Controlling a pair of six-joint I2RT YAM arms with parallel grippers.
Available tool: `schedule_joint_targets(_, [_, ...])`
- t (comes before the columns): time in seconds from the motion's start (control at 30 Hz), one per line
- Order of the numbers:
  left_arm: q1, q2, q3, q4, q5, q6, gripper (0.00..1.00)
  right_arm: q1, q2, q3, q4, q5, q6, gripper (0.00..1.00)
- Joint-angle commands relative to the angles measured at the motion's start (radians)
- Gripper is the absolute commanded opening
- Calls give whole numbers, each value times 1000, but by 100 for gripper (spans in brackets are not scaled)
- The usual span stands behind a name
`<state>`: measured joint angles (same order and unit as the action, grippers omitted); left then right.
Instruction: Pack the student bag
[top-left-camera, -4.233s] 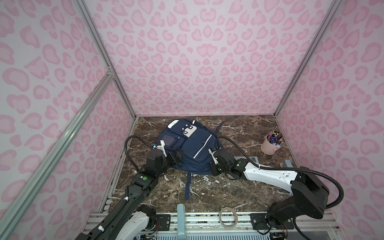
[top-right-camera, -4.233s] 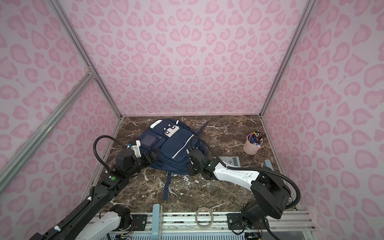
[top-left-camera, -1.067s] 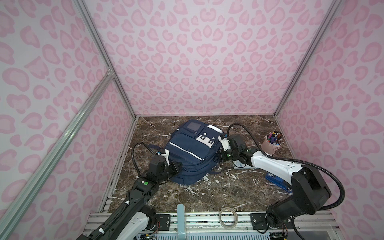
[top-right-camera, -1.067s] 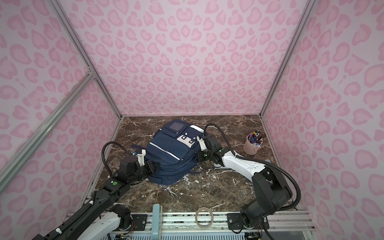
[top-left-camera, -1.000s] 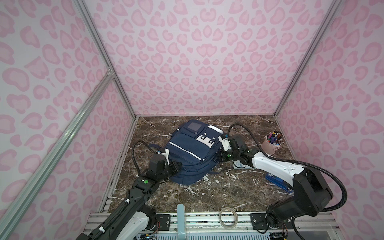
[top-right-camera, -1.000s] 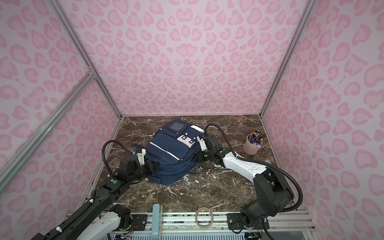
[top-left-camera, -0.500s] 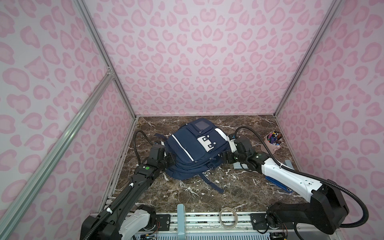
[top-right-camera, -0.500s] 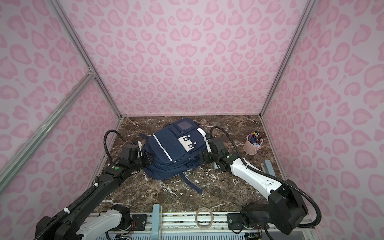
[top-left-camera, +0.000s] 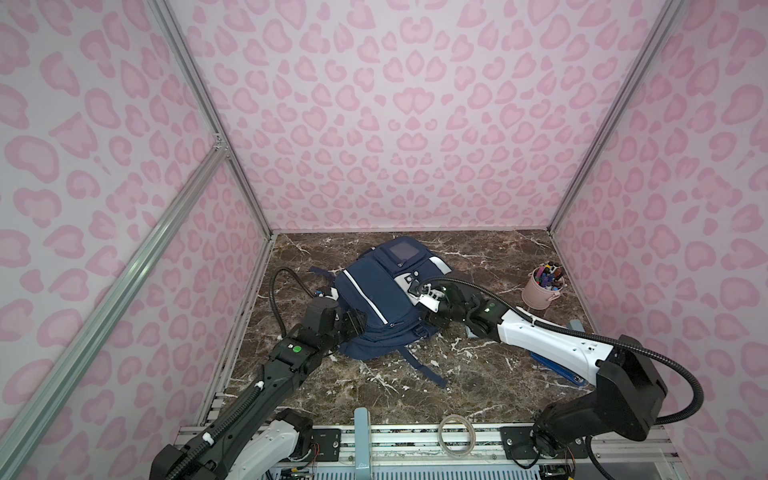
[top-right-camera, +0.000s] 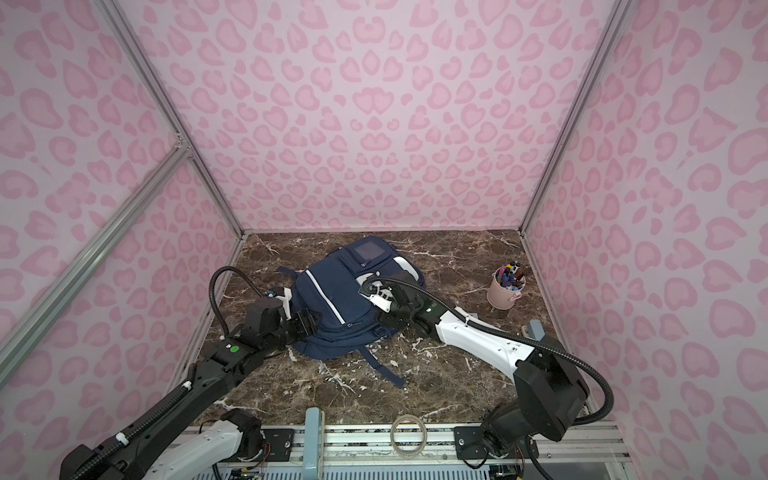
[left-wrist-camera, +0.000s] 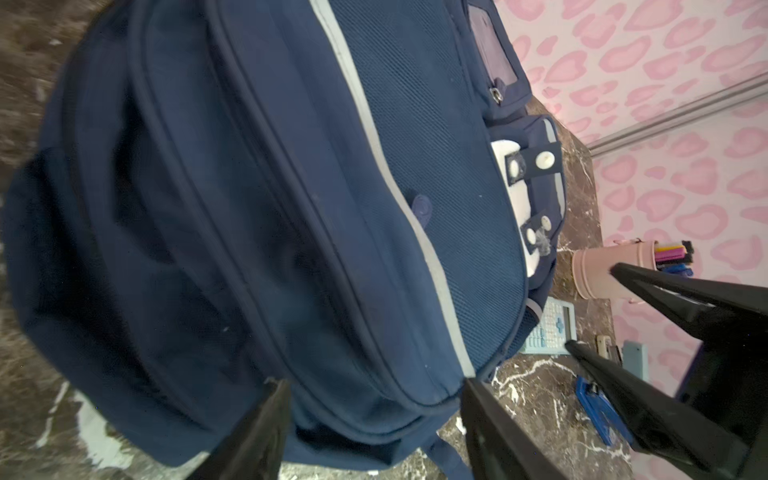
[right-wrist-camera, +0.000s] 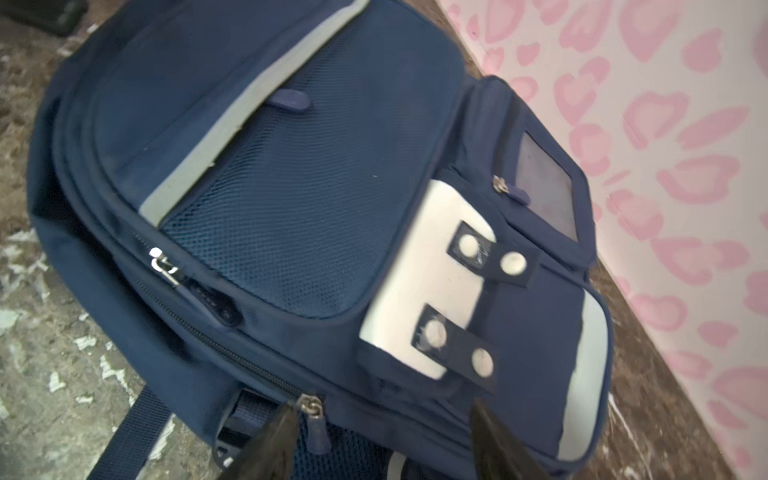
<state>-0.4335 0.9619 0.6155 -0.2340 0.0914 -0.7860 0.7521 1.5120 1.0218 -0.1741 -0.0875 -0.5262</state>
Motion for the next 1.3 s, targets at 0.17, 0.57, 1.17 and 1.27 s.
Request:
schedule_joint_targets(0.17, [-4, 86, 16, 117, 33, -26, 59, 63, 137, 74, 51, -6, -227, 63])
schedule_joint_targets(0.57, [24, 179, 52, 121, -17, 20, 43, 92, 224, 177, -14, -77, -266, 0])
schedule_joint_targets(1.17, [-106, 18, -69, 316, -151, 291, 46, 41, 335, 350, -110, -334, 28, 0])
schedule_joint_targets(1.27, [-181, 34, -127, 409, -205, 284, 43, 45, 341, 357, -111, -347, 33, 0])
